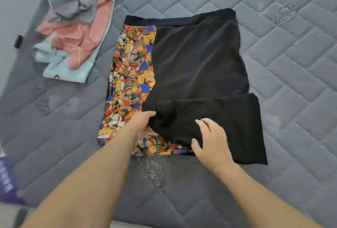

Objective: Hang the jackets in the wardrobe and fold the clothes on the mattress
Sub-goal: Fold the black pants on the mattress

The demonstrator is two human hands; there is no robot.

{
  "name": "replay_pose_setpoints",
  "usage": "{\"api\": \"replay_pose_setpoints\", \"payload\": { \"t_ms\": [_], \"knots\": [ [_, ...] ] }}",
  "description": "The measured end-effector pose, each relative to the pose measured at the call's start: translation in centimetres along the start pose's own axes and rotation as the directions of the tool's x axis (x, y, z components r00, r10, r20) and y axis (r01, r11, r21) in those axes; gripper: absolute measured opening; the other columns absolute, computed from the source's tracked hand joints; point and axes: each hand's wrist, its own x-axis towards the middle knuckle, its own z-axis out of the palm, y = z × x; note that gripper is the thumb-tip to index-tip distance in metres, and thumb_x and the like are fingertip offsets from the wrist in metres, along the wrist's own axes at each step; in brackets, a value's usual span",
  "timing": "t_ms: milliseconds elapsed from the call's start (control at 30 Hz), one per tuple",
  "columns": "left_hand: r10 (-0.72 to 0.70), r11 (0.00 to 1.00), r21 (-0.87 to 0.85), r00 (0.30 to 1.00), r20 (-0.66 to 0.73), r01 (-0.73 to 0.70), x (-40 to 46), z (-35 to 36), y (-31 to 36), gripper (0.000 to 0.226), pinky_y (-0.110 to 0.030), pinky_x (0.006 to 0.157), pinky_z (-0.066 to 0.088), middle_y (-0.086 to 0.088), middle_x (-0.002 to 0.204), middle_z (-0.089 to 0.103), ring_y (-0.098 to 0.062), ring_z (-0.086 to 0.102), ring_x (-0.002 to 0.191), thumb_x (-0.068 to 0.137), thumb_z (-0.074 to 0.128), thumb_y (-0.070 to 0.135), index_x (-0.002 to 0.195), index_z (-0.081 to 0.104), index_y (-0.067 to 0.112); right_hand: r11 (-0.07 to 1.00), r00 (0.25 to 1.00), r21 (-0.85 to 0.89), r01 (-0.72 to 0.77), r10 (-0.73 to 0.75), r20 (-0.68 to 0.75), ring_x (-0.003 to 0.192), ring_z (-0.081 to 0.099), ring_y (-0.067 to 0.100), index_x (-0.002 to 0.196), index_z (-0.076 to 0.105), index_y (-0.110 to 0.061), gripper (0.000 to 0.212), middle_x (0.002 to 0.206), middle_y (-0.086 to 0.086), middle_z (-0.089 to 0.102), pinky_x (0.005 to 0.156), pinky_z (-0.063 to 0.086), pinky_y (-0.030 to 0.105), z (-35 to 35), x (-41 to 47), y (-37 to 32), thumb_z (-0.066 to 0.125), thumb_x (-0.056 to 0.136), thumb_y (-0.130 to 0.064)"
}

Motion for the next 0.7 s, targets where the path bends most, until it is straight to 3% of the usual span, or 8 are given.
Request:
{"api": "replay_pose_setpoints", "payload": {
  "t_ms": [33, 100, 200, 300, 467, 567, 633, 700],
  "knots": [
    [0.021, 1.0, -0.018, 0.999, -0.048, -0.021, 0.9, -0.2, -0.5, 0.028, -0.042, 0.071, 0.057, -0.012, 0.113, 0.066, -0.027, 0.063, 0.091, 0.1, 0.053, 0.016, 0.126, 0.057, 0.009, 0.993, 0.999, -0.122, -0.001, 0.005, 0.033, 0.12, 0.049, 0.027, 0.134, 0.055, -0.013, 0.068, 0.131, 0.008, 0.051, 0.107, 0.037, 0.047, 0.4, -0.4, 0.9, 0.058, 0.076, -0.047],
    [0.075, 0.993, -0.08, 0.993, -0.088, -0.082, 2.2, -0.5, -1.0, 0.026, -0.044, 0.085, 0.056, -0.007, 0.116, 0.066, -0.026, 0.063, 0.099, 0.101, 0.05, 0.013, 0.126, 0.057, 0.012, 0.942, 0.987, -0.328, 0.066, -0.014, 0.16, 0.126, 0.043, 0.03, 0.142, 0.045, -0.017, 0.087, 0.139, 0.01, 0.043, 0.111, 0.024, 0.053, 1.4, -1.3, 3.2, 0.061, 0.069, -0.061],
    [0.159, 0.979, -0.108, 0.98, -0.119, -0.172, 2.5, -1.9, -1.0, 0.032, -0.047, 0.1, 0.049, -0.002, 0.126, 0.061, -0.025, 0.059, 0.113, 0.102, 0.049, 0.018, 0.134, 0.053, 0.02, 0.868, 0.972, -0.496, -0.025, 0.138, 0.193, 0.126, 0.041, 0.036, 0.141, 0.047, -0.015, 0.095, 0.14, 0.015, 0.046, 0.106, 0.022, 0.061, 1.8, -2.3, 6.1, 0.082, 0.061, -0.052],
    [0.146, 0.984, -0.071, 0.965, -0.219, -0.165, 3.2, -5.4, -1.8, 0.043, -0.049, 0.098, 0.051, -0.003, 0.136, 0.055, -0.027, 0.055, 0.121, 0.101, 0.049, 0.025, 0.144, 0.043, 0.021, 0.801, 0.92, -0.533, -0.273, 0.38, 0.101, 0.127, 0.034, 0.037, 0.14, 0.047, -0.016, 0.086, 0.141, 0.015, 0.039, 0.106, 0.029, 0.062, 1.0, -1.9, 6.3, 0.084, 0.064, -0.031],
    [0.097, 0.995, 0.049, 0.931, -0.351, -0.085, 3.8, -8.6, -3.0, 0.053, -0.05, 0.104, 0.047, -0.003, 0.155, 0.037, -0.031, 0.042, 0.136, 0.103, 0.045, 0.025, 0.154, 0.029, 0.024, 0.779, 0.872, -0.509, -0.367, 0.479, 0.104, 0.137, 0.019, 0.029, 0.147, 0.028, -0.028, 0.084, 0.152, 0.006, 0.018, 0.115, 0.018, 0.055, 2.3, -0.8, 4.8, 0.069, 0.074, -0.019],
    [0.169, 0.981, 0.166, 0.874, -0.457, -0.103, 4.2, -9.2, -2.7, 0.049, -0.049, 0.106, 0.044, -0.007, 0.151, 0.042, -0.032, 0.045, 0.133, 0.103, 0.043, 0.025, 0.151, 0.036, 0.022, 0.664, 0.749, -0.49, -0.565, 0.662, 0.032, 0.142, 0.009, 0.03, 0.152, 0.007, -0.033, 0.086, 0.156, 0.005, 0.003, 0.116, 0.013, 0.058, 2.4, -0.4, 5.0, 0.056, 0.083, -0.014],
    [0.183, 0.98, 0.167, 0.833, -0.523, -0.111, 4.5, -10.1, -2.1, 0.043, -0.047, 0.102, 0.047, -0.008, 0.143, 0.05, -0.031, 0.05, 0.126, 0.102, 0.042, 0.023, 0.146, 0.042, 0.022, 0.635, 0.724, -0.557, -0.536, 0.685, 0.084, 0.147, -0.001, 0.032, 0.153, -0.011, -0.033, 0.088, 0.16, 0.004, -0.01, 0.116, 0.009, 0.061, 2.1, 0.1, 5.1, 0.047, 0.089, -0.013],
    [0.17, 0.982, 0.168, 0.792, -0.586, -0.086, 4.7, -10.8, -1.8, 0.041, -0.044, 0.099, 0.047, -0.01, 0.14, 0.052, -0.032, 0.051, 0.124, 0.102, 0.041, 0.019, 0.144, 0.044, 0.019, 0.68, 0.816, -0.656, -0.327, 0.553, 0.167, 0.149, -0.008, 0.033, 0.152, -0.022, -0.026, 0.09, 0.161, 0.006, -0.019, 0.115, 0.007, 0.064, 2.2, 0.6, 5.1, 0.044, 0.092, -0.013]
  ]
}}
